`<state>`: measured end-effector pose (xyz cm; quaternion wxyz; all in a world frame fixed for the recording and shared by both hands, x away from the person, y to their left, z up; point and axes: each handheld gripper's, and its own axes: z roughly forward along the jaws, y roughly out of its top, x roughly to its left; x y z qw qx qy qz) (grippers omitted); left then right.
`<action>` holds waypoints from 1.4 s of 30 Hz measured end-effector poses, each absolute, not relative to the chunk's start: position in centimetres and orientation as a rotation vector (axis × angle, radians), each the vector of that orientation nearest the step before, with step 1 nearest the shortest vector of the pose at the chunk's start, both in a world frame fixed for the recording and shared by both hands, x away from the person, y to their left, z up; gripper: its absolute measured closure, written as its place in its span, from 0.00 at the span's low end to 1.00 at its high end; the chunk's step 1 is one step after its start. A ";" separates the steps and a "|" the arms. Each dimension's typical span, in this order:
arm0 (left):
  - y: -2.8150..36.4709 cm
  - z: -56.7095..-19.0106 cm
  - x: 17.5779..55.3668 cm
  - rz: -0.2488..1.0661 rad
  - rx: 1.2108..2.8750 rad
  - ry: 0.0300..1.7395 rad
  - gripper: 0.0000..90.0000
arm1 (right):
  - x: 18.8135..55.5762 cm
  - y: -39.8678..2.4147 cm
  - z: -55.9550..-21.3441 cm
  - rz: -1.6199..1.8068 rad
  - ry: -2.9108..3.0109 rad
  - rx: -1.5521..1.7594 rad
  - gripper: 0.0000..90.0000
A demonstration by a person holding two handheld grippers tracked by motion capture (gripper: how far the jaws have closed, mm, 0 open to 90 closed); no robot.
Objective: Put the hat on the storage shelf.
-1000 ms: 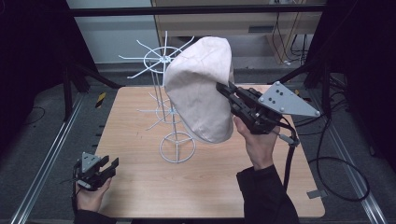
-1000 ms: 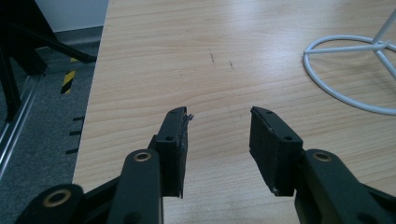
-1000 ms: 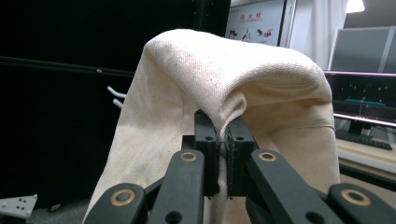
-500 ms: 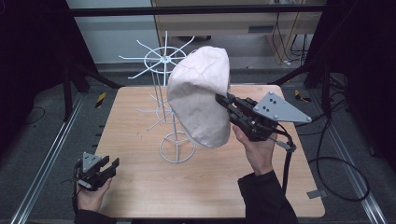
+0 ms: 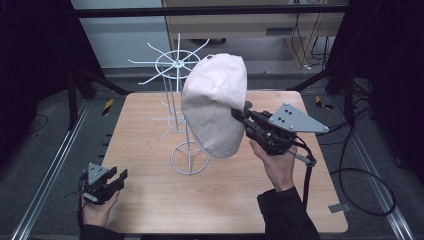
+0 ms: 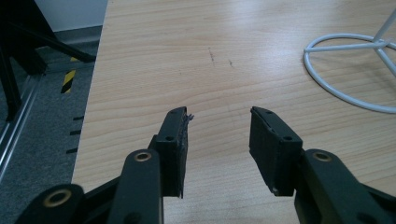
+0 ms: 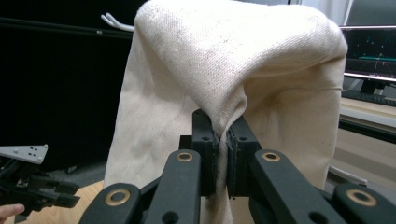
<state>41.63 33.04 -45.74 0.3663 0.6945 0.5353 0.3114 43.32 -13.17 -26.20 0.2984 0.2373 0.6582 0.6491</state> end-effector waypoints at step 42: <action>33.1 -45.7 41.6 0.801 1.785 1.377 0.63 | 43.7 -12.5 -27.8 1.660 1.754 0.750 0.28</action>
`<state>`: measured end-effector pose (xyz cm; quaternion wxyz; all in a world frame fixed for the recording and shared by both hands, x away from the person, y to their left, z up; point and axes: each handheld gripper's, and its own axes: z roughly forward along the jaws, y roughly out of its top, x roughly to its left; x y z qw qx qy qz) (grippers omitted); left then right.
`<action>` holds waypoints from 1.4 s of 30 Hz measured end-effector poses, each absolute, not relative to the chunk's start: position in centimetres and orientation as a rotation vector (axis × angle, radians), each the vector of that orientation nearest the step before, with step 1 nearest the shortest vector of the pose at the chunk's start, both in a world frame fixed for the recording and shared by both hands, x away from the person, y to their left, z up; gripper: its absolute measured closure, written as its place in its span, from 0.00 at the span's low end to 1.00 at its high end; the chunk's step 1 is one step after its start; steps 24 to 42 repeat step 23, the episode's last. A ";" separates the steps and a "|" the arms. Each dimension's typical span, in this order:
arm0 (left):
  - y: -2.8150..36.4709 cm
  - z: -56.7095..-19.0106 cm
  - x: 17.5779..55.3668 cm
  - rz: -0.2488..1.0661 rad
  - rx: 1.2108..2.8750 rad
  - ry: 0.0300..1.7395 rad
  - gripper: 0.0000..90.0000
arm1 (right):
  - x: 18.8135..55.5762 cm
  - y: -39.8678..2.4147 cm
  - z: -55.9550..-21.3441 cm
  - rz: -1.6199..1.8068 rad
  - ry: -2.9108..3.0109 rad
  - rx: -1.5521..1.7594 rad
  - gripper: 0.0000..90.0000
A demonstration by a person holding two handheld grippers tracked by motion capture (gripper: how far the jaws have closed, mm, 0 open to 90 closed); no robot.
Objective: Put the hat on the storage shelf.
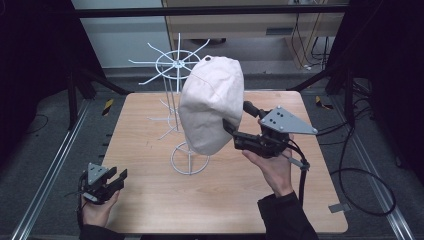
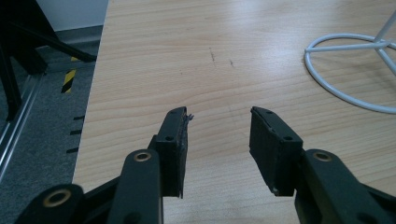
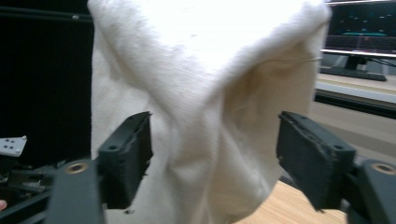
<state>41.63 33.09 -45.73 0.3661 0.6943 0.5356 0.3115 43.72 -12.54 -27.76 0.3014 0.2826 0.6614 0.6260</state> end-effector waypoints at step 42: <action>32.9 -46.4 42.1 0.749 1.795 1.354 0.46 | 41.2 -20.7 -40.4 1.469 1.918 1.055 0.11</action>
